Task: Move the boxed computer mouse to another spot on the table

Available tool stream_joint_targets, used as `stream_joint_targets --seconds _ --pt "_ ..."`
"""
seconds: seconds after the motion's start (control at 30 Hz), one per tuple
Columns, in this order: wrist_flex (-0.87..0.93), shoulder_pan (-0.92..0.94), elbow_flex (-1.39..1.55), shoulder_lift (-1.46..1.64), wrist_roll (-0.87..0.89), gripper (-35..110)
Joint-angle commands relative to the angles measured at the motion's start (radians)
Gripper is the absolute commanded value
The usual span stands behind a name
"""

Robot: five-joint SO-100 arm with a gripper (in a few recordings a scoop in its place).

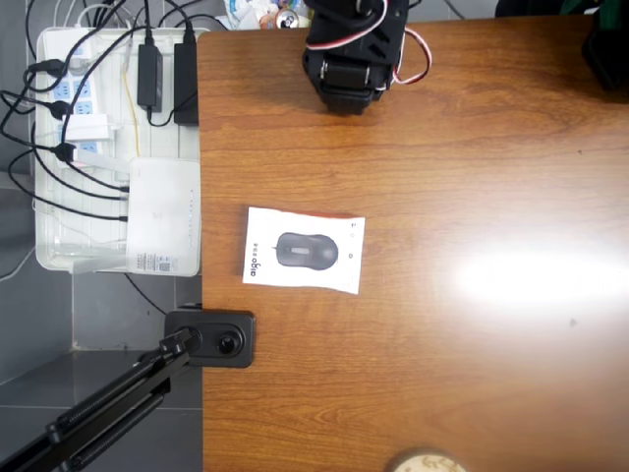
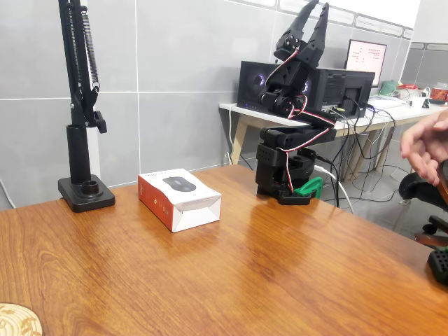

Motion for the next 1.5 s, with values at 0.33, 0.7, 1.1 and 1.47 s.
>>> stream_joint_targets --seconds 0.33,0.7,1.1,1.47 --pt "-0.003 -0.152 -0.002 -0.008 -0.213 0" --pt "-0.003 -0.153 -0.002 -0.008 -0.058 0" --pt "-0.003 -0.153 -0.002 -0.008 -0.044 0" --pt "-0.003 -0.153 -0.002 -0.008 -0.043 0"
